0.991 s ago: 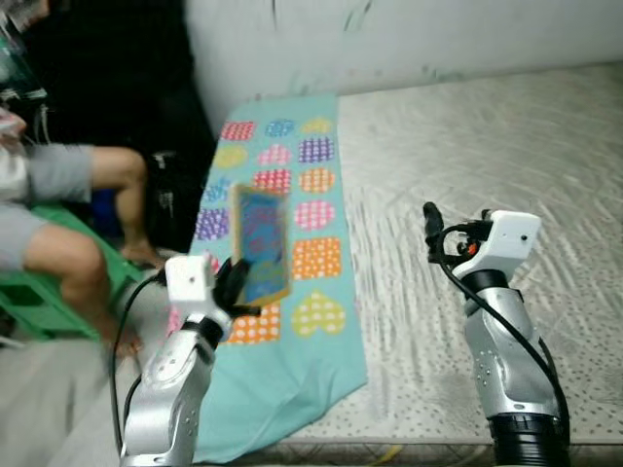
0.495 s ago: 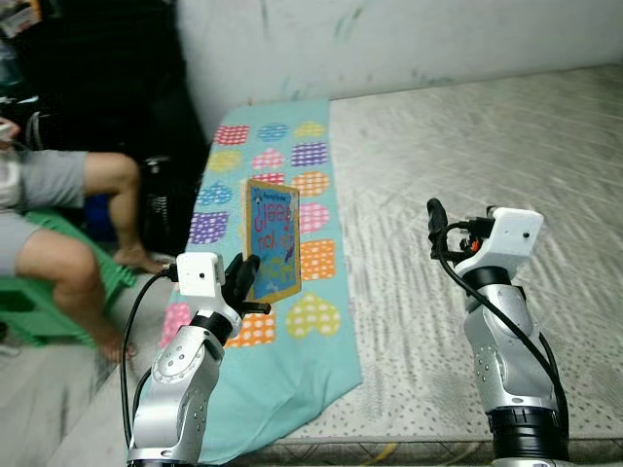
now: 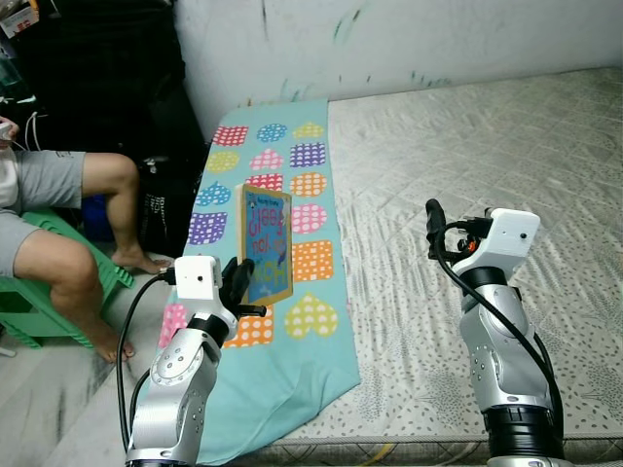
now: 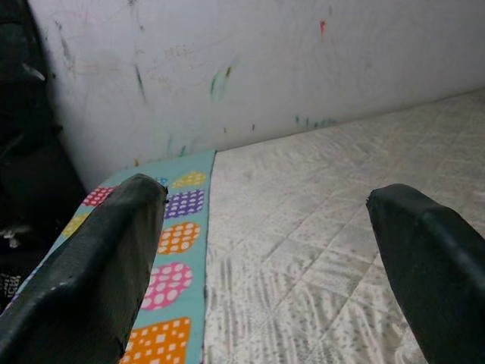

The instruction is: Clean up the room

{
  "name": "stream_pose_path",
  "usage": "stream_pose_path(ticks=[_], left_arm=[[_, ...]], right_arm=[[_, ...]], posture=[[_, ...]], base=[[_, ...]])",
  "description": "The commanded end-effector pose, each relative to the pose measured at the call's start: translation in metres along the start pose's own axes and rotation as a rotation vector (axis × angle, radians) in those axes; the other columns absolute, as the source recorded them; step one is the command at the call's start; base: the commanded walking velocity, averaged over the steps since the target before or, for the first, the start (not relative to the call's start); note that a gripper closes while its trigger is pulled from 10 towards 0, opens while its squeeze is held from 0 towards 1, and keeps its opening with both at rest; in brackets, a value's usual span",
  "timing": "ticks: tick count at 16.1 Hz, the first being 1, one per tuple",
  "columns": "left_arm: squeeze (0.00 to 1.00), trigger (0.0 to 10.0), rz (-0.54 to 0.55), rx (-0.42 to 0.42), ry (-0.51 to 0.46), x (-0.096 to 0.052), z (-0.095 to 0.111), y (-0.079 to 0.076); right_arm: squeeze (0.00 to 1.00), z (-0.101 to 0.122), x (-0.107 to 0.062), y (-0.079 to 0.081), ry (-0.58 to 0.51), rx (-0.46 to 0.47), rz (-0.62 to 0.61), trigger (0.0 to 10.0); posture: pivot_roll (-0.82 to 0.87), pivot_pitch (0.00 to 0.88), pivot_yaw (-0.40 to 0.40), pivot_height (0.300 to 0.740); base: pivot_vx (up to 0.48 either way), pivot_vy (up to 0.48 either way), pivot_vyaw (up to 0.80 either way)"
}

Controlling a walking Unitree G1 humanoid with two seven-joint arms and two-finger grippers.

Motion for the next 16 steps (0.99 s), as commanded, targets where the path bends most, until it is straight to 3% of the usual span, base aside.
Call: stream_pose_path(ticks=[1, 5, 8, 13, 16], left_arm=[[0.0, 10.0, 0.038, 0.026, -0.063, -0.002, 0.015, 0.01], [0.0, 10.0, 0.045, 0.025, -0.077, -0.003, 0.02, 0.01], [0.0, 10.0, 0.033, 0.02, -0.056, -0.006, 0.012, 0.006], [0.0, 10.0, 0.012, 0.017, -0.05, -0.002, 0.009, -0.001], [0.0, 10.0, 0.005, 0.017, -0.047, -0.002, 0.008, -0.002]], right_arm=[[0.0, -0.002, 0.001, 0.007, 0.013, 0.015, 0.018, 10.0], [0.0, 0.002, 0.003, 0.009, 0.0, 0.006, 0.025, 10.0], [0.0, -0.002, 0.002, 0.01, 0.022, 0.006, 0.029, 10.0], [0.0, -0.003, 0.002, 0.011, 0.021, -0.003, 0.026, 10.0], [0.0, -0.001, 0.001, 0.013, 0.008, -0.019, 0.037, 10.0]], posture=[[-0.21, 0.0, 0.154, 0.74], [-0.2, 0.0, 0.147, 0.74], [-0.21, 0.0, 0.138, 0.74], [-0.21, 0.0, 0.134, 0.74], [-0.21, 0.0, 0.136, 0.74]], base=[[0.0, 0.0, 0.0], [0.0, 0.0, 0.0], [0.0, 0.0, 0.0], [0.0, 0.0, -0.8], [0.0, 0.0, -0.14]])
Point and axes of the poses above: a point about 5 cm out from each wrist's last joint towards the gripper, its own x axis pointing out of the wrist towards the gripper, its own z axis along the axis of the wrist's last joint, y = z × x, the point moved 4 cm from there along x, pointing out of the wrist towards the gripper, and after that the axes turned 3 degrees about -x, right-handed, at the moved point
